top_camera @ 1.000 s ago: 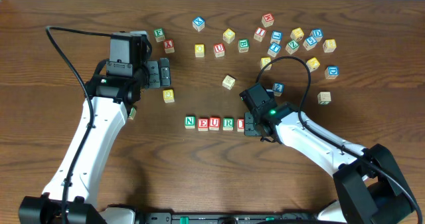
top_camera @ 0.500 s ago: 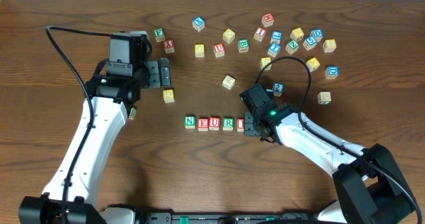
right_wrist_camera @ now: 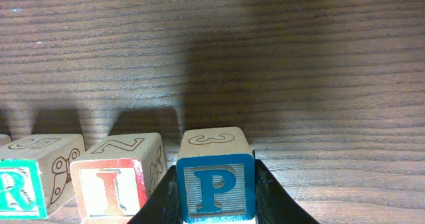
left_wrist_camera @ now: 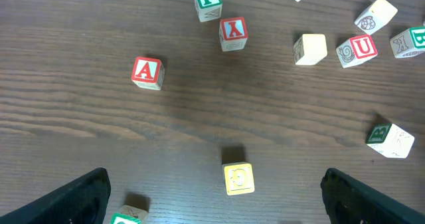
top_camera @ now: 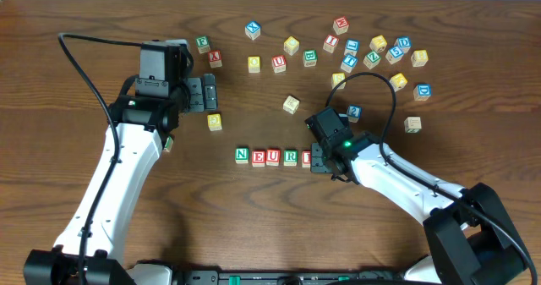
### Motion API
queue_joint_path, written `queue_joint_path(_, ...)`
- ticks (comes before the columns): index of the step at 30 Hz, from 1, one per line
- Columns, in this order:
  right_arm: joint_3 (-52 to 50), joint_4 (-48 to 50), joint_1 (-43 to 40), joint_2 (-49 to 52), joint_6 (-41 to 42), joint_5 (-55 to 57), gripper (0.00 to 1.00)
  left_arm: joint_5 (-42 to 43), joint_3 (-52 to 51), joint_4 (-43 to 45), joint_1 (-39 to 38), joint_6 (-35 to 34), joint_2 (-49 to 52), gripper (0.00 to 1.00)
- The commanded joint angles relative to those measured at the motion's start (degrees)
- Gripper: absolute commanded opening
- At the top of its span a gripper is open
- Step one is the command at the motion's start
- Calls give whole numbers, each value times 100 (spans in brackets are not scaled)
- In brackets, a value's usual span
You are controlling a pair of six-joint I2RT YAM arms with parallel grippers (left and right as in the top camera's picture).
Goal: Spell out NEURIPS
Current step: 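Lower the blue P block to the right of the I block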
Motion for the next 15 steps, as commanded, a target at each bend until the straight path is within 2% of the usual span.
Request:
queue_joint_path(1, -42, 15, 46, -98, 79, 2, 17, -31, 138, 2, 24, 55, -94, 100)
queue_joint_path(10, -42, 15, 46, -98, 76, 4, 31, -31, 138, 2, 24, 55, -94, 100)
queue_joint_path(15, -42, 15, 46, -98, 76, 2, 33, -31, 138, 2, 24, 55, -94, 100)
